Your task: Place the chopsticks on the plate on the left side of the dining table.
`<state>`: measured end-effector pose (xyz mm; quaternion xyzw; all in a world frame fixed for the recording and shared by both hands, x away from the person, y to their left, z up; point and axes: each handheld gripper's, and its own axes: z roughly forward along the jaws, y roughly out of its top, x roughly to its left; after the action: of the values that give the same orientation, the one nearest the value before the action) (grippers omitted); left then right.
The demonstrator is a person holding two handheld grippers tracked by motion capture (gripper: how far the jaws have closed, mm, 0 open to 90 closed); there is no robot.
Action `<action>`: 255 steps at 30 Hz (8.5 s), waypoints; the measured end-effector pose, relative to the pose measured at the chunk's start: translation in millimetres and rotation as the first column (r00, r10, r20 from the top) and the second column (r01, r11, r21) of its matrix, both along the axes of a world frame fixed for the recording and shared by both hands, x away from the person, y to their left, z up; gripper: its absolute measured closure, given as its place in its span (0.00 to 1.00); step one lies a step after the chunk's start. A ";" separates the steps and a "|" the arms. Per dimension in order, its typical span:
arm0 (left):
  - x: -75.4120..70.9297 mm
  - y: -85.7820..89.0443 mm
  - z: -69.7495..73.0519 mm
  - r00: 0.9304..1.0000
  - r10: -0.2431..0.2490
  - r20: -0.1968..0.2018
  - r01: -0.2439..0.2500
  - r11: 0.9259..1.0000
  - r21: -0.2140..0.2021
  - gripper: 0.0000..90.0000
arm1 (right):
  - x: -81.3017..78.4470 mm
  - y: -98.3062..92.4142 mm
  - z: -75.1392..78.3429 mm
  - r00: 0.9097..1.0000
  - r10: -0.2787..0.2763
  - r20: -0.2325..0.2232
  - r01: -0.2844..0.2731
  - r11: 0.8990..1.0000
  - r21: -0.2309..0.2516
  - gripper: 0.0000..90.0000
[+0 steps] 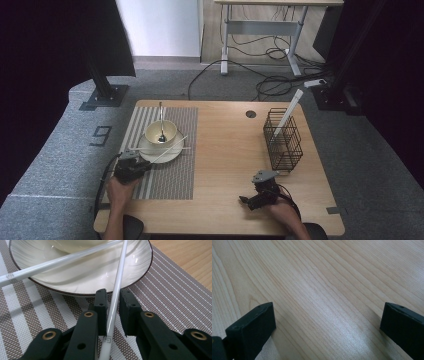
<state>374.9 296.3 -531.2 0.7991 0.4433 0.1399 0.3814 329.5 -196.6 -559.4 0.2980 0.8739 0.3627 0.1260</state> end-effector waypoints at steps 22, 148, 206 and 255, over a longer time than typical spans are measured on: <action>10.1 5.7 2.4 0.986 0.153 0.073 -0.153 0.988 0.006 0.45 | 0.2 0.2 -0.1 1.000 0.000 0.001 0.000 1.000 0.001 0.00; 33.0 -65.8 -11.7 0.995 -0.031 0.096 0.034 0.999 -0.033 0.00 | 1.7 1.0 0.0 1.000 0.003 0.001 -0.003 1.000 0.000 0.00; 19.3 35.2 -8.8 0.952 0.279 0.123 -0.272 0.959 -0.074 0.00 | 1.7 0.9 0.0 1.000 0.004 0.001 -0.004 1.000 -0.001 0.00; 31.1 -80.9 -12.8 0.989 -0.096 0.109 0.096 0.995 0.009 0.00 | 1.7 1.0 -0.1 1.000 0.003 0.001 -0.003 1.000 0.000 0.00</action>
<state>406.0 215.4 -544.0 0.8112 0.3827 0.1656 0.4100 331.2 -195.6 -559.4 0.2967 0.8742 0.3632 0.1260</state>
